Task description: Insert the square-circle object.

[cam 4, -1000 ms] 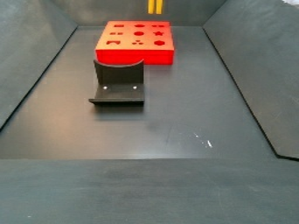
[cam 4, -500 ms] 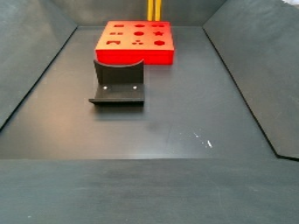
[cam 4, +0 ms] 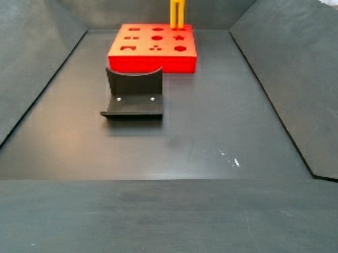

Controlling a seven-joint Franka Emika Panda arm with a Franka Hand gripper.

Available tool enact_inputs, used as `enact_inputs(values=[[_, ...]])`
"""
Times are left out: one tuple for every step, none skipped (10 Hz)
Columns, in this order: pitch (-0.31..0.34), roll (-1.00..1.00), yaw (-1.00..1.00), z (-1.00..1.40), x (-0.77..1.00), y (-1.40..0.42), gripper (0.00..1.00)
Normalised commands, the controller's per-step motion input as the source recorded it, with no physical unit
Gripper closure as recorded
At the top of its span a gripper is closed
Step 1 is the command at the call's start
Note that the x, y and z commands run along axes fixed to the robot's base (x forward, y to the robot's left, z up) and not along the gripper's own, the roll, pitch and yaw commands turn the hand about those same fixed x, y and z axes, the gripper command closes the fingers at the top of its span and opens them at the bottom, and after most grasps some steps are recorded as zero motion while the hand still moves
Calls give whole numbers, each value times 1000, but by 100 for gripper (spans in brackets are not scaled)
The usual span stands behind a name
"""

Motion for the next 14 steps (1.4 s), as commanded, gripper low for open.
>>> enact_inputs(values=[[126, 0, -229, 0, 3, 286, 100], [124, 0, -291, 0, 0, 220, 100], [100, 0, -254, 0, 0, 66, 100], [119, -6, -186, 126, 0, 57, 100], [81, -13, -143, 334, 0, 0, 100], [103, 0, -97, 417, 0, 0, 100], [0, 0, -89, 0, -49, 0, 100], [0, 0, -77, 0, -49, 0, 100], [0, 0, -23, 0, 0, 34, 100], [0, 43, 0, -37, 0, 34, 100], [0, 79, 0, -71, 0, 0, 100], [0, 94, 0, -94, 0, 0, 100], [0, 101, 0, -103, 0, 0, 100], [0, 141, 0, -151, 0, 0, 100]])
